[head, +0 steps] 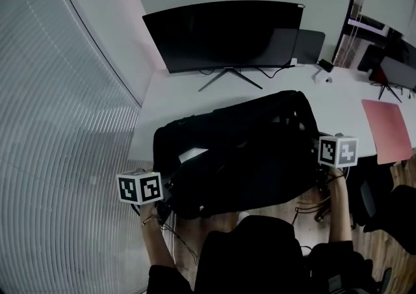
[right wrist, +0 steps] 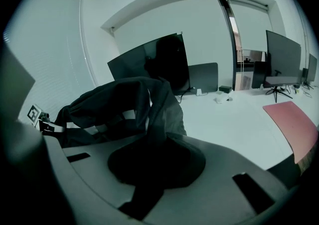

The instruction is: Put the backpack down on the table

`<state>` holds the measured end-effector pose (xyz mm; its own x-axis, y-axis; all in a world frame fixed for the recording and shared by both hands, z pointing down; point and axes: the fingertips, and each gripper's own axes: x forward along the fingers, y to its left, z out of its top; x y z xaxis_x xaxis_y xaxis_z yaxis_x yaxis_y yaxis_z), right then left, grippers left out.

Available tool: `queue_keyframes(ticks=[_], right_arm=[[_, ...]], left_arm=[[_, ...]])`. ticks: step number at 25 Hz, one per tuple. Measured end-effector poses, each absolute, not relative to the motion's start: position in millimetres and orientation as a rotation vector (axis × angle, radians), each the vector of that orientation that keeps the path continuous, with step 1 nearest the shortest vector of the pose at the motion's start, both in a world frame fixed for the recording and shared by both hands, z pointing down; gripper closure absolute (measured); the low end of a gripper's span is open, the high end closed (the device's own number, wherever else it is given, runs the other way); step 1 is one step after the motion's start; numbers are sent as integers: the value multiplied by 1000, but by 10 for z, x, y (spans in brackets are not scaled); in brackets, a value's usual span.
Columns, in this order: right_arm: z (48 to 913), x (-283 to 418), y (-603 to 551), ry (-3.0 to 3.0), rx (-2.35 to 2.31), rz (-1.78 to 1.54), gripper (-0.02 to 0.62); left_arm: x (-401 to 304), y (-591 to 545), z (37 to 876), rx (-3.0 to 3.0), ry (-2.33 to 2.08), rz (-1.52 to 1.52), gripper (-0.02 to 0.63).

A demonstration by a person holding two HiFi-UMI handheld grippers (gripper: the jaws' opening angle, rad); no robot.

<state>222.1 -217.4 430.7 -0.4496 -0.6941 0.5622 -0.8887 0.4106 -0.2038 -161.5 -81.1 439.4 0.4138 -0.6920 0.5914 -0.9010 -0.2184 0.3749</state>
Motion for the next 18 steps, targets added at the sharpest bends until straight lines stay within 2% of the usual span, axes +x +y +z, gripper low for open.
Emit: queue_keyframes(ticks=[18], right_arm=[[3779,1619,-2896,-2239,1285,699,555]], left_arm=[[-2103,-1306,3836,2005,-1262,405,483]])
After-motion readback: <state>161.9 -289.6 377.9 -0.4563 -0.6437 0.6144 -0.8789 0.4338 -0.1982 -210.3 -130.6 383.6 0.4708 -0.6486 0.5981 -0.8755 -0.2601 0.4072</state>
